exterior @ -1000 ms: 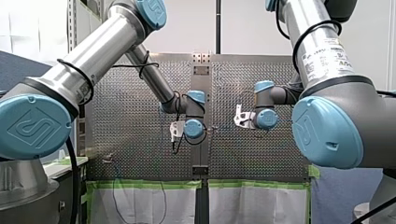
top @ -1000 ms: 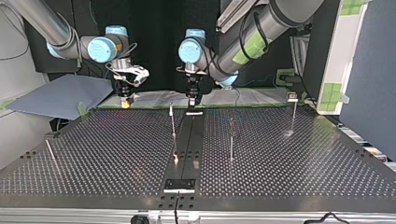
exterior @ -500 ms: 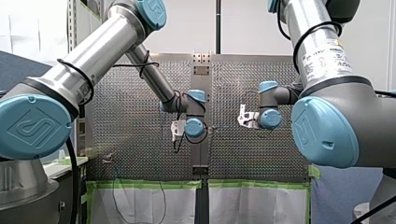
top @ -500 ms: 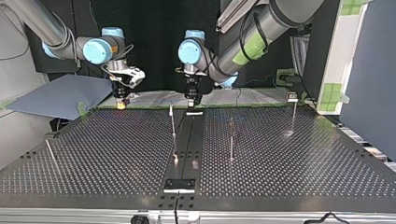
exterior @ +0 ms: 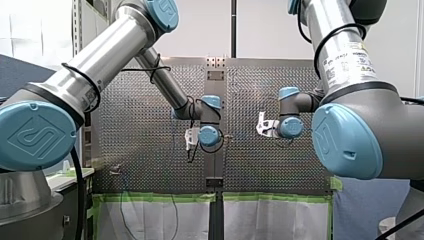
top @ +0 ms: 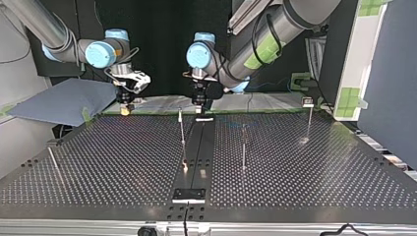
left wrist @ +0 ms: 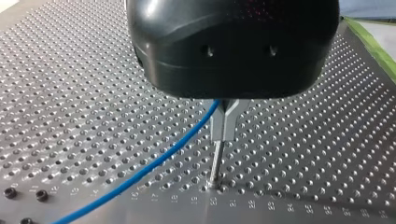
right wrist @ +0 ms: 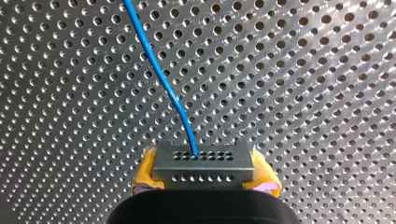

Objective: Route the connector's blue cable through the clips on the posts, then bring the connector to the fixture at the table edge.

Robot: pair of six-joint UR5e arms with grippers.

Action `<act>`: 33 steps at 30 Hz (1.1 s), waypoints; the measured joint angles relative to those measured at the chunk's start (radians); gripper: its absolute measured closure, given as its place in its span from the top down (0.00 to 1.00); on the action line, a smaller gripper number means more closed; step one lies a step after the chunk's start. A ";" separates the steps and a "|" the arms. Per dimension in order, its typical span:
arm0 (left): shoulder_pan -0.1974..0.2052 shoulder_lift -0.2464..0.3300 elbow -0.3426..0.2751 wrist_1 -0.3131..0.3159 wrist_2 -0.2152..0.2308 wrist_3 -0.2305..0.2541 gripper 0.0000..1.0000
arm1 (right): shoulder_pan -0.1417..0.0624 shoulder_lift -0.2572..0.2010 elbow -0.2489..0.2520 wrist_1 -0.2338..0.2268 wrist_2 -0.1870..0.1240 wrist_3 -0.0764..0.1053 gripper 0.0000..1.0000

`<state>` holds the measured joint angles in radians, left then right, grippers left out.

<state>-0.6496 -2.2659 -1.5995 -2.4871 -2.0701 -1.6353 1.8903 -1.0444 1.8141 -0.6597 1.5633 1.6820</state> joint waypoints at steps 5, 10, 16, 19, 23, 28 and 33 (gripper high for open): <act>-0.011 0.000 0.000 -0.009 -0.003 -0.008 0.02 | -0.004 0.000 0.000 0.002 0.000 0.003 0.00; -0.027 -0.005 0.002 -0.011 -0.009 -0.010 0.02 | -0.004 0.000 0.000 0.005 0.000 0.004 0.00; -0.029 -0.032 0.009 -0.009 -0.011 -0.013 0.02 | -0.004 0.001 0.000 0.005 0.000 0.004 0.00; -0.025 -0.036 0.018 -0.010 -0.011 -0.015 0.02 | -0.004 0.004 0.000 0.004 0.000 0.004 0.00; -0.019 -0.037 0.026 -0.011 -0.009 -0.015 0.02 | -0.003 0.013 0.000 0.004 0.000 0.003 0.00; -0.015 -0.037 0.027 -0.009 -0.006 -0.015 0.02 | -0.005 0.026 0.000 -0.004 0.000 0.002 0.00; -0.010 -0.038 0.028 -0.009 0.002 -0.015 0.02 | -0.011 0.034 0.000 -0.017 -0.001 0.004 0.00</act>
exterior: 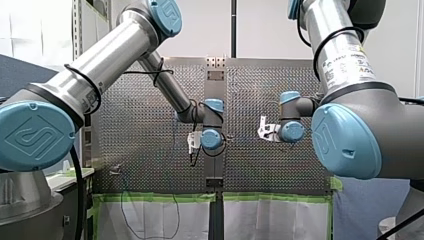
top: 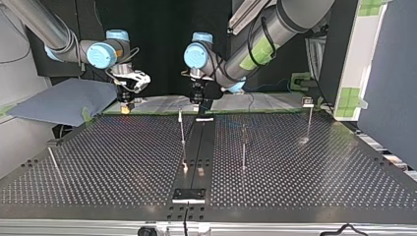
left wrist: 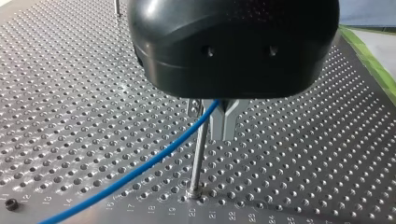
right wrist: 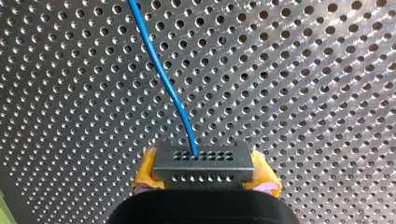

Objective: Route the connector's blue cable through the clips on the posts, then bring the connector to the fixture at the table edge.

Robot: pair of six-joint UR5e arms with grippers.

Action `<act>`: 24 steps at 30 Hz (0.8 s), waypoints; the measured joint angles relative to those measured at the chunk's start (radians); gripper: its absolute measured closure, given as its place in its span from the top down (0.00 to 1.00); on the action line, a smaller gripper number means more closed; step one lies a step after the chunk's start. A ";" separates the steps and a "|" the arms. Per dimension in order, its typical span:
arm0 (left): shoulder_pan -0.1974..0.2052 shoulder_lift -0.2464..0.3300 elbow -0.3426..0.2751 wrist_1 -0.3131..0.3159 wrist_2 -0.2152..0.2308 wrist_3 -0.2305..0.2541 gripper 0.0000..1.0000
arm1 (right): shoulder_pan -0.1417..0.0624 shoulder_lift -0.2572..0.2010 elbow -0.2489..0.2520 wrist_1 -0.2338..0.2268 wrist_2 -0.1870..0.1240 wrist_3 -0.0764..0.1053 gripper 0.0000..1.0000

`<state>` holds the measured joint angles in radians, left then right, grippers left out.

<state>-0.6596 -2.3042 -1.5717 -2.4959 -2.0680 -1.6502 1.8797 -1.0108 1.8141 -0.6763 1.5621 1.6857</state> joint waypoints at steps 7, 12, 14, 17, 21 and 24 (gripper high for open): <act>0.002 -0.022 0.027 -0.013 0.004 -0.001 0.02 | -0.010 0.002 -0.002 -0.008 -0.007 0.002 0.00; 0.007 -0.057 0.069 -0.034 0.000 -0.008 0.02 | -0.013 0.002 -0.003 -0.009 -0.008 0.002 0.00; 0.011 -0.062 0.087 -0.045 0.000 -0.010 0.02 | -0.014 0.003 -0.004 -0.009 -0.008 0.002 0.00; 0.015 -0.064 0.104 -0.057 0.000 -0.011 0.02 | -0.016 0.003 -0.005 -0.009 -0.010 0.002 0.00; 0.020 -0.064 0.115 -0.066 0.001 -0.010 0.02 | -0.019 0.004 -0.009 -0.010 -0.011 0.002 0.00; 0.033 -0.065 0.134 -0.086 0.005 -0.008 0.02 | -0.024 0.004 -0.013 -0.010 -0.011 0.002 0.00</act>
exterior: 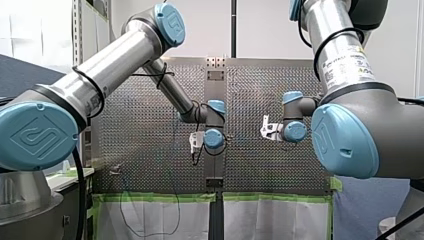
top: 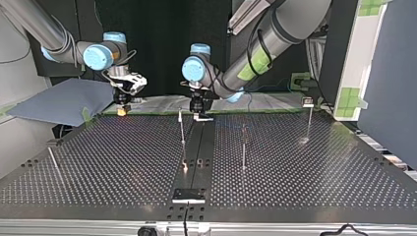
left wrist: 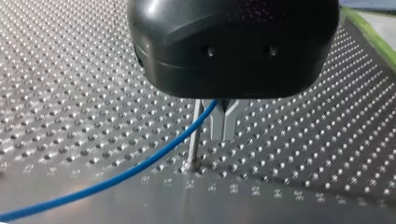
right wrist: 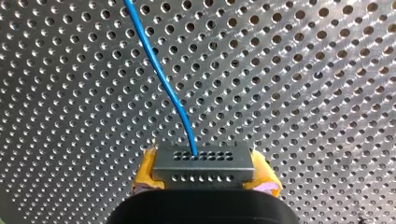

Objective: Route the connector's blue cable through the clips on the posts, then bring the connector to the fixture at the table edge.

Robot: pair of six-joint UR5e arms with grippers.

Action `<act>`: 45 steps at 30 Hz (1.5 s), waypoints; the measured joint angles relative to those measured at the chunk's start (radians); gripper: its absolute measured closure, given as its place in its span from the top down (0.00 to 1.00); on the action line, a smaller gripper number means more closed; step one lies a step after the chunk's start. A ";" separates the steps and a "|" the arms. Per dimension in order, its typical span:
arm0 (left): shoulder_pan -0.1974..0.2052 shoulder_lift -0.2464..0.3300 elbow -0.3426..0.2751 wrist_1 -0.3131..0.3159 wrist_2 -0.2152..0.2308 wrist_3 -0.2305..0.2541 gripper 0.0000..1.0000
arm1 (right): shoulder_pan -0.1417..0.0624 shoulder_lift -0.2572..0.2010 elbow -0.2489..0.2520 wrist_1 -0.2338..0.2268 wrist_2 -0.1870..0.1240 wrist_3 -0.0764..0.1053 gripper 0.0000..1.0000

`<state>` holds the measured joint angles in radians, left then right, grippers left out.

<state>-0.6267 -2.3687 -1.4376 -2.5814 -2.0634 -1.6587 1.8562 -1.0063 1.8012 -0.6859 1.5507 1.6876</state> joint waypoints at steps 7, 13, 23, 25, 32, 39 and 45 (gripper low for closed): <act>0.018 0.000 0.040 -0.037 0.005 0.009 0.02 | -0.013 0.002 -0.006 -0.001 -0.007 0.000 0.00; 0.027 0.000 0.051 -0.047 0.007 0.016 0.02 | -0.018 0.002 -0.016 -0.001 -0.010 0.000 0.00; 0.032 0.000 0.053 -0.054 0.006 0.017 0.13 | -0.022 0.003 -0.020 -0.004 -0.014 0.000 0.00; 0.030 0.000 0.053 -0.055 0.007 0.017 0.19 | -0.022 0.003 -0.020 -0.004 -0.016 0.000 0.00; 0.025 0.000 0.053 -0.090 0.017 0.014 0.22 | -0.022 0.004 -0.020 -0.005 -0.018 0.000 0.00; 0.035 0.001 0.053 -0.117 0.054 -0.005 0.75 | -0.015 0.005 -0.020 -0.002 -0.021 0.000 0.00; 0.032 0.002 0.054 -0.154 0.099 0.001 1.00 | -0.012 0.006 -0.019 -0.001 -0.021 0.000 0.00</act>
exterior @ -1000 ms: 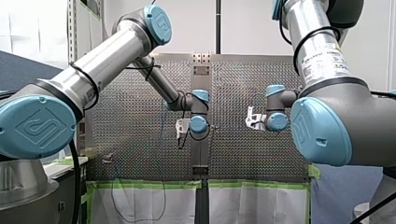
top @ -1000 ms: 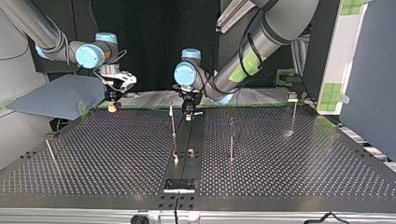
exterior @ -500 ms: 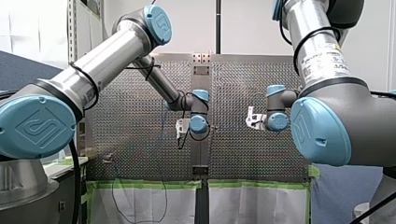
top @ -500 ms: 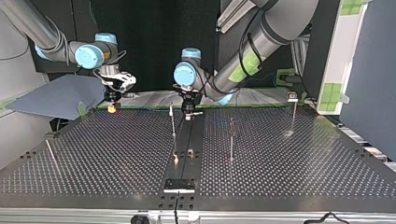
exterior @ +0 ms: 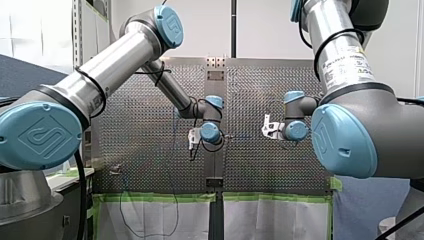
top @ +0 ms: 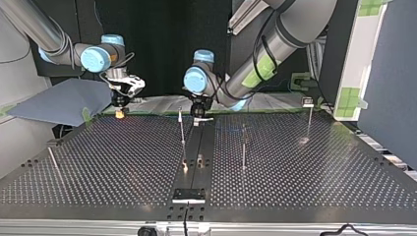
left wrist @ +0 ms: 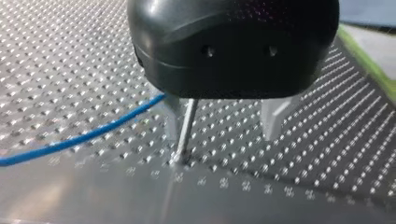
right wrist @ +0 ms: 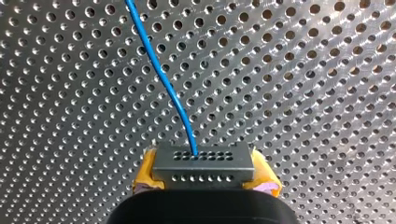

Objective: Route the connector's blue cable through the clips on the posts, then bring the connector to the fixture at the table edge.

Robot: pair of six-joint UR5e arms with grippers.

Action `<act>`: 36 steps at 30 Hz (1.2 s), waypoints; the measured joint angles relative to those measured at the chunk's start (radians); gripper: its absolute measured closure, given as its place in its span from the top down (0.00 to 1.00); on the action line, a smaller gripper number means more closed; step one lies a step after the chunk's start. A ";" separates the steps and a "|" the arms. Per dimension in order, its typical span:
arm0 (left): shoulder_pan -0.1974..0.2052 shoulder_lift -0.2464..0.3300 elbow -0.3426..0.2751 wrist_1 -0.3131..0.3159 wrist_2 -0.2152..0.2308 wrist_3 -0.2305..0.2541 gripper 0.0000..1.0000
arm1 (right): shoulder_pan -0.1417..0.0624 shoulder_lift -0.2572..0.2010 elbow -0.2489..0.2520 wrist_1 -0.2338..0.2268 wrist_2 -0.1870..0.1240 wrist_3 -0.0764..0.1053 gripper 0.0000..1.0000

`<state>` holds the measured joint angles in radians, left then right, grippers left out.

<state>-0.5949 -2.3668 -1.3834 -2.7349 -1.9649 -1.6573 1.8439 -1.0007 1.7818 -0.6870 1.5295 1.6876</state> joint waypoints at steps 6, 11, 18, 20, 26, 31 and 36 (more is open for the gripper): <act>-0.012 0.022 0.001 -0.046 0.045 0.023 1.00 | 0.002 0.000 0.000 0.000 0.000 0.000 0.00; -0.025 0.060 -0.004 -0.086 0.059 0.025 1.00 | 0.002 0.000 0.000 0.000 0.000 0.000 0.00; -0.047 0.081 -0.027 -0.129 0.056 0.026 1.00 | 0.003 0.001 0.000 0.004 -0.001 0.000 0.00; -0.053 0.082 -0.035 -0.134 0.051 0.029 1.00 | 0.004 0.001 0.000 0.006 -0.001 0.000 0.00; -0.068 0.097 -0.064 -0.134 0.034 0.032 1.00 | 0.008 0.001 0.000 0.011 -0.001 0.000 0.00; -0.078 0.129 -0.090 -0.125 0.029 0.032 1.00 | 0.012 0.001 0.000 0.013 -0.001 0.000 0.00; -0.093 0.152 -0.117 -0.124 0.028 0.031 1.00 | 0.013 0.001 0.000 0.014 -0.001 0.000 0.00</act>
<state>-0.6880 -2.2145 -1.5002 -2.8586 -1.9369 -1.6263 1.8566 -0.9999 1.7818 -0.6730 1.5284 1.6877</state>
